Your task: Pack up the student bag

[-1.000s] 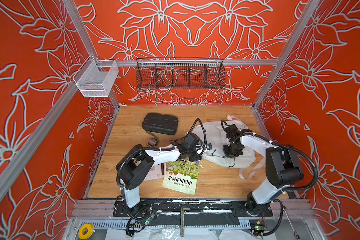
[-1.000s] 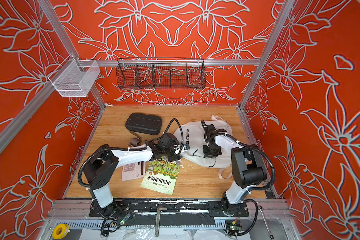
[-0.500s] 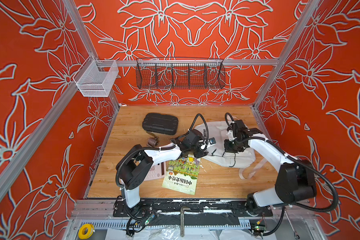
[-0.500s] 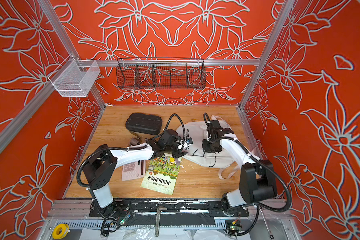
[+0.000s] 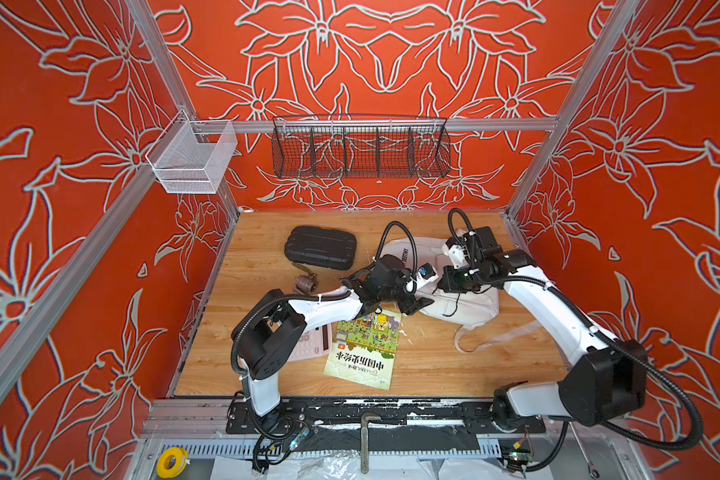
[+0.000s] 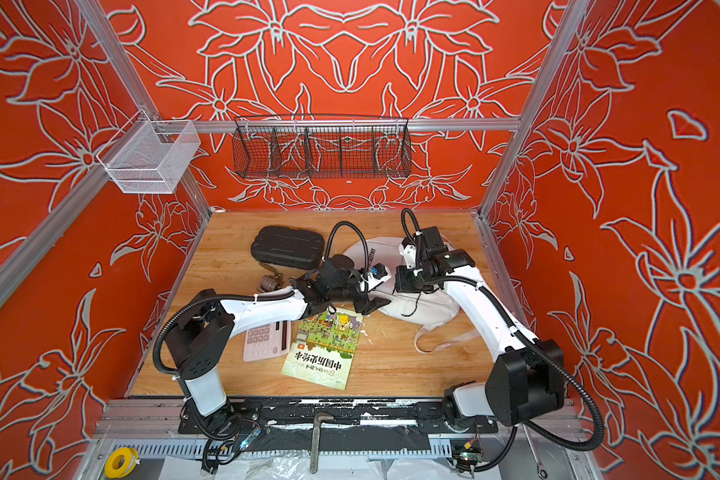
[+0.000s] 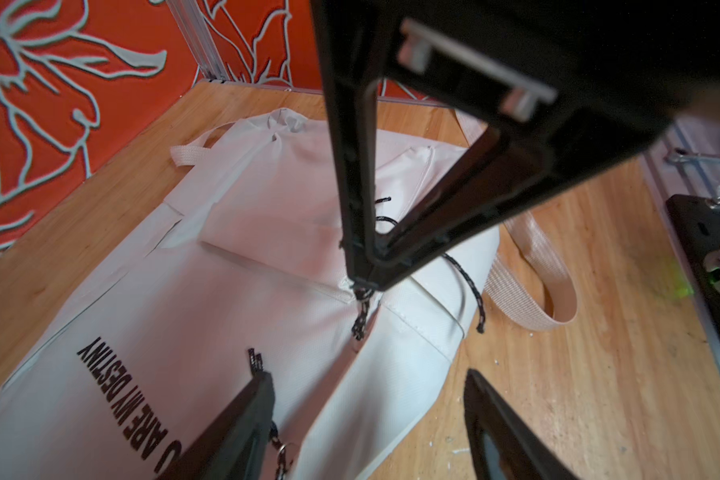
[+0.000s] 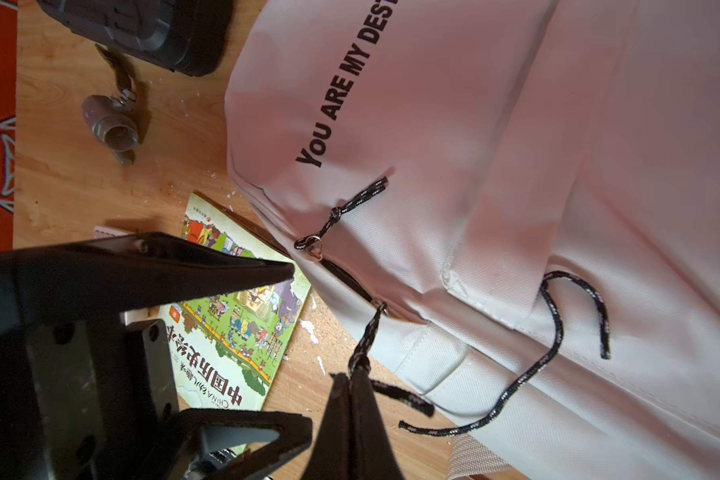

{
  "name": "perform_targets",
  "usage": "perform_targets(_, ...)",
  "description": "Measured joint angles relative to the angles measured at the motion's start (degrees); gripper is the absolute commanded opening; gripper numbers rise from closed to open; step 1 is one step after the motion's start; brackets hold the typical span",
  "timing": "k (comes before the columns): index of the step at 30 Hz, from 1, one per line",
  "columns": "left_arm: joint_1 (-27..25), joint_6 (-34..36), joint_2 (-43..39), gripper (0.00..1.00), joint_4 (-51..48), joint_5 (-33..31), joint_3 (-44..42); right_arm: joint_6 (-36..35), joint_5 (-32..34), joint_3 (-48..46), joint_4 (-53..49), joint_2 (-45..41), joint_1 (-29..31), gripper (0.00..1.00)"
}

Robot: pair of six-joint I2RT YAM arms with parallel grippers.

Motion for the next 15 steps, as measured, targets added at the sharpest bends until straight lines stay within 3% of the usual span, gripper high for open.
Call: perform_targets(15,0.0,-7.39,6.78,0.39,4.94,1.44,3.98,-0.28,-4.46,0.2,1.31,-1.27,0.11,0.0)
